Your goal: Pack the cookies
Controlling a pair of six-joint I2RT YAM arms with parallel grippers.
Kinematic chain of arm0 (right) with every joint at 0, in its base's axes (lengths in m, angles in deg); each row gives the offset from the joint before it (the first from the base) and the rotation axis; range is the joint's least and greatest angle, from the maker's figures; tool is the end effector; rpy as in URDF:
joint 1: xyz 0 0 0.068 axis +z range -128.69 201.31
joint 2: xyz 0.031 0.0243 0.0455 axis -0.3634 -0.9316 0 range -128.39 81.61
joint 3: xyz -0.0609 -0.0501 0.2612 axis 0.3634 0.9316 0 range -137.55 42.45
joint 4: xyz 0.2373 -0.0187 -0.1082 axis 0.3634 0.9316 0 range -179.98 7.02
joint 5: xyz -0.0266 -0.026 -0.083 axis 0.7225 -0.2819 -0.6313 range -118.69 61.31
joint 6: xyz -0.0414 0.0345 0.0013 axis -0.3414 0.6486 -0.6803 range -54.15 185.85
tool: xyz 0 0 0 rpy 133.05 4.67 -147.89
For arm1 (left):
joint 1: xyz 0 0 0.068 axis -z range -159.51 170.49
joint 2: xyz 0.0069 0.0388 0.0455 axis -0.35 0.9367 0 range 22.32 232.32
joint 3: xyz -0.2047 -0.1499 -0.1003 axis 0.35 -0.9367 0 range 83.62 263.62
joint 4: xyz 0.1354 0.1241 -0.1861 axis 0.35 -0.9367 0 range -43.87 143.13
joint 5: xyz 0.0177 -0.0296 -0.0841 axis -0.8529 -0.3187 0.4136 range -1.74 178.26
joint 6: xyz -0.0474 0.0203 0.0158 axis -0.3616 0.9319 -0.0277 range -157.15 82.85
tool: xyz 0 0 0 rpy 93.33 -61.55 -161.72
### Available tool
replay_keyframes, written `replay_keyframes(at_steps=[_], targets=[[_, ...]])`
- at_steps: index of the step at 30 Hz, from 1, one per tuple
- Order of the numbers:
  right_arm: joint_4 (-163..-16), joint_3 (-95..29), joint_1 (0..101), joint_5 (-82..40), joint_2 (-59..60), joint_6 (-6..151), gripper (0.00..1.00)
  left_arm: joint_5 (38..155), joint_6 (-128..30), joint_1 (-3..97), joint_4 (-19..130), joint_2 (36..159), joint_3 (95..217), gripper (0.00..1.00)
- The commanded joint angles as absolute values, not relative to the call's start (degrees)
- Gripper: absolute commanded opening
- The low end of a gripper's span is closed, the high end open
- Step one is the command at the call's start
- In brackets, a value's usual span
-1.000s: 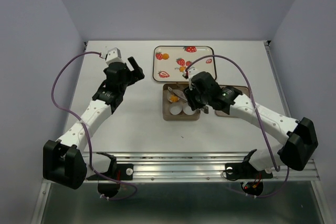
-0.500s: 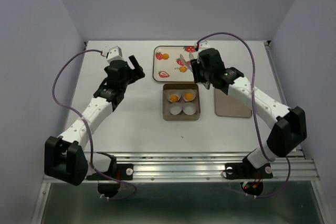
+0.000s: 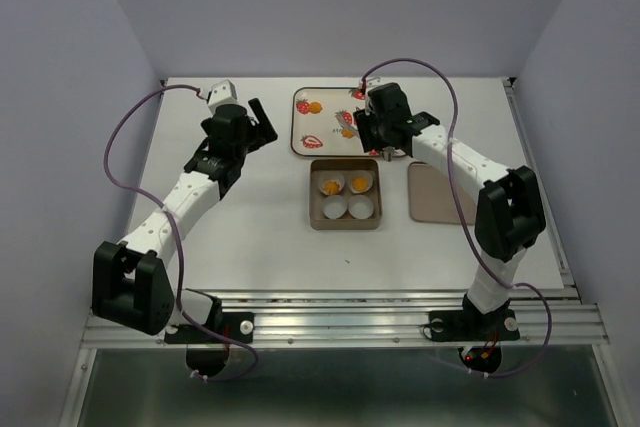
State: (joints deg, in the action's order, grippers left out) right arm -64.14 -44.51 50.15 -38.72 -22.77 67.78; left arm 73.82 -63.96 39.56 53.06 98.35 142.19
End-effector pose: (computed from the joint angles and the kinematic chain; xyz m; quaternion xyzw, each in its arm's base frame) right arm 0.3681 0.1957 0.2784 -0.1790 0.8975 0.0275 0.4022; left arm 0.2973 -0.0932 0.3207 -0.1281 0.7934 -0.1352 0.5795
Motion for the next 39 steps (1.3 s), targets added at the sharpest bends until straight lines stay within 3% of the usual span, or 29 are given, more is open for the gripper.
replay_keyframes(at_steps=[1, 25, 34, 39], targets=[[-65.2, -48.6, 49.18, -37.66, -24.29, 66.55, 0.54, 72.18, -62.64, 39.47, 53.22, 98.87, 145.76, 0.99], [-61.86, -49.48, 48.12, -34.49, -28.69, 64.88, 0.54, 72.09, -63.52, 39.12, 53.22, 101.16, 146.47, 0.99], [-61.68, -50.71, 48.12, -37.13, -29.04, 65.32, 0.41, 72.44, -63.78, 39.12, 53.22, 101.69, 146.81, 0.99], [-61.86, -53.43, 48.12, -37.4, -28.61, 65.05, 0.4, 72.97, -63.96, 39.12, 53.4, 101.6, 146.82, 0.99]])
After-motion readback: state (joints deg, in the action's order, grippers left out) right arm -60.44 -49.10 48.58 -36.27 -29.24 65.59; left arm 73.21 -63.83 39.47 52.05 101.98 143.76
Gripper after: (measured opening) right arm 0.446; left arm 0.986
